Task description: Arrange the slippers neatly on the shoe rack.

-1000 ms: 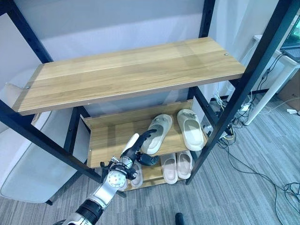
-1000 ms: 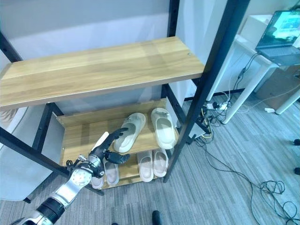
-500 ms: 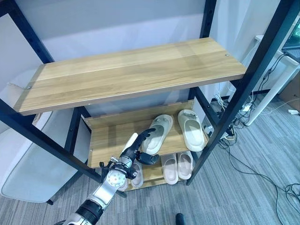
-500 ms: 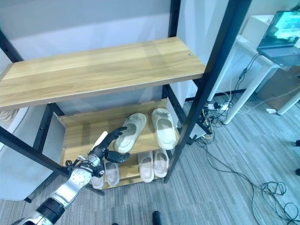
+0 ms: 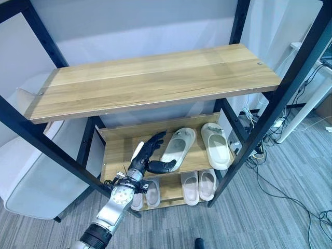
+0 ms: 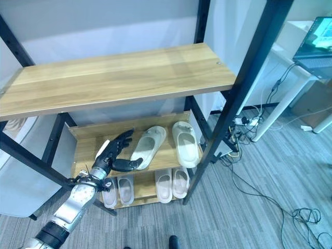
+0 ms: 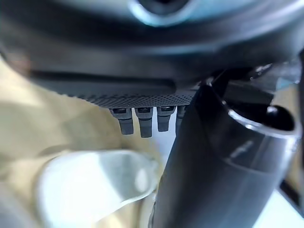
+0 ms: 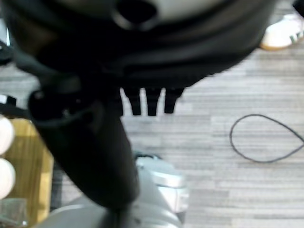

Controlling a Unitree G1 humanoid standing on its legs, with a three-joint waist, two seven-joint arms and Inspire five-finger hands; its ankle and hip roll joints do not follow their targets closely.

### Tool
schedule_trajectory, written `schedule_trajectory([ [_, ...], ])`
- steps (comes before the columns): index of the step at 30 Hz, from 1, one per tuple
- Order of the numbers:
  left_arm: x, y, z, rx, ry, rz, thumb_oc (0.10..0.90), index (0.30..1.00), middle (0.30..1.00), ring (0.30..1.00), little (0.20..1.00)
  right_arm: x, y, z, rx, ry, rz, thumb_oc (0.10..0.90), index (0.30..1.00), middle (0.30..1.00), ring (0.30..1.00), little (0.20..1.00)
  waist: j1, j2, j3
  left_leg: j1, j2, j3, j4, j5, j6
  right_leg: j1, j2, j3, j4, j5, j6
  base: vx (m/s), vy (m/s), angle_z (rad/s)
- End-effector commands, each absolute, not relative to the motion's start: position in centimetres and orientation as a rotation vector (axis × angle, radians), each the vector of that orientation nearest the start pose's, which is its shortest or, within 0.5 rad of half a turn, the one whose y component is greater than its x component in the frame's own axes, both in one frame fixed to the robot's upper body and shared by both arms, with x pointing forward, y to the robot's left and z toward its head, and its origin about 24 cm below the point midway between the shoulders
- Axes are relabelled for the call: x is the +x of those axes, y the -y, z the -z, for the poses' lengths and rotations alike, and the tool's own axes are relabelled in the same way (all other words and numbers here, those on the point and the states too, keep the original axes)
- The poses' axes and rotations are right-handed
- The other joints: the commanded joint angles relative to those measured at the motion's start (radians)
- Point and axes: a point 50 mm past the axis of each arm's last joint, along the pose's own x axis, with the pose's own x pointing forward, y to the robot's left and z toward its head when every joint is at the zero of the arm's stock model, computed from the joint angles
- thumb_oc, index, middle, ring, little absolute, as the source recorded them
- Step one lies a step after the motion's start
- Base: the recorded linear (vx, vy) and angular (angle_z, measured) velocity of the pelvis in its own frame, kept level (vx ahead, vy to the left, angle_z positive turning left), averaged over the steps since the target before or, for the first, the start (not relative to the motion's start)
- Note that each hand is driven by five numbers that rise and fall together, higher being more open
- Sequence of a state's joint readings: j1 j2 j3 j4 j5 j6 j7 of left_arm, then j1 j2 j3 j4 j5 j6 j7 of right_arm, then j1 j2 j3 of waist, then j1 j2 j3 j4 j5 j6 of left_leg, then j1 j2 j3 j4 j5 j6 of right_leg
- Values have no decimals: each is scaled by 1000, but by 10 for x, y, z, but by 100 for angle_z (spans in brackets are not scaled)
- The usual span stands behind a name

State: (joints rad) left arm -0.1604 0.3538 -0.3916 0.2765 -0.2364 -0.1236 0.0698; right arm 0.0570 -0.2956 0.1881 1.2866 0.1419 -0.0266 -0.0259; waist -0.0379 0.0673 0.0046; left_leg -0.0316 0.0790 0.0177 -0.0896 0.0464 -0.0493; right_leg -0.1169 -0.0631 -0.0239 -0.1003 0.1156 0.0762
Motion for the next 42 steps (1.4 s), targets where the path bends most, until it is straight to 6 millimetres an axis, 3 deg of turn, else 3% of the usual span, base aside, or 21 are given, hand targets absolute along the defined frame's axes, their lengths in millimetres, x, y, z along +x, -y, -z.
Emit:
schedule_trajectory([
  [1, 296, -150, -63, 177, 124, 221, 800, 900, 900, 900, 900, 54, 238, 168, -220, -1331, 97, 800, 900, 900, 900, 900, 11, -85, -3, -25, -38, -30, 2, -47, -15, 56, -25, -69, 13, -117, 67, 0, 0, 0],
  [16, 291, -139, -43, 106, 46, 219, 800, 900, 900, 900, 900, 55, 237, 168, -231, -1322, 98, 800, 900, 900, 900, 900, 12, -103, -6, -21, -37, -26, 2, -53, -13, 58, -22, -64, 13, -119, 65, 0, 0, 0],
  [30, 288, -75, -52, -27, 42, 460, 800, 900, 900, 900, 900, 60, 230, 168, -276, -1313, 53, 800, 900, 900, 900, 900, -10, -92, 2, -13, -40, -18, 2, -59, -8, 57, -23, -55, 13, -118, 67, 0, 0, 0],
  [42, 293, -47, -57, -6, 49, 542, 800, 900, 900, 900, 900, 65, 230, 168, -289, -1299, 46, 800, 900, 900, 900, 900, -33, -87, 11, -14, -38, -3, 2, -61, -8, 47, -21, -38, 13, -114, 67, -3, -9, -4],
])
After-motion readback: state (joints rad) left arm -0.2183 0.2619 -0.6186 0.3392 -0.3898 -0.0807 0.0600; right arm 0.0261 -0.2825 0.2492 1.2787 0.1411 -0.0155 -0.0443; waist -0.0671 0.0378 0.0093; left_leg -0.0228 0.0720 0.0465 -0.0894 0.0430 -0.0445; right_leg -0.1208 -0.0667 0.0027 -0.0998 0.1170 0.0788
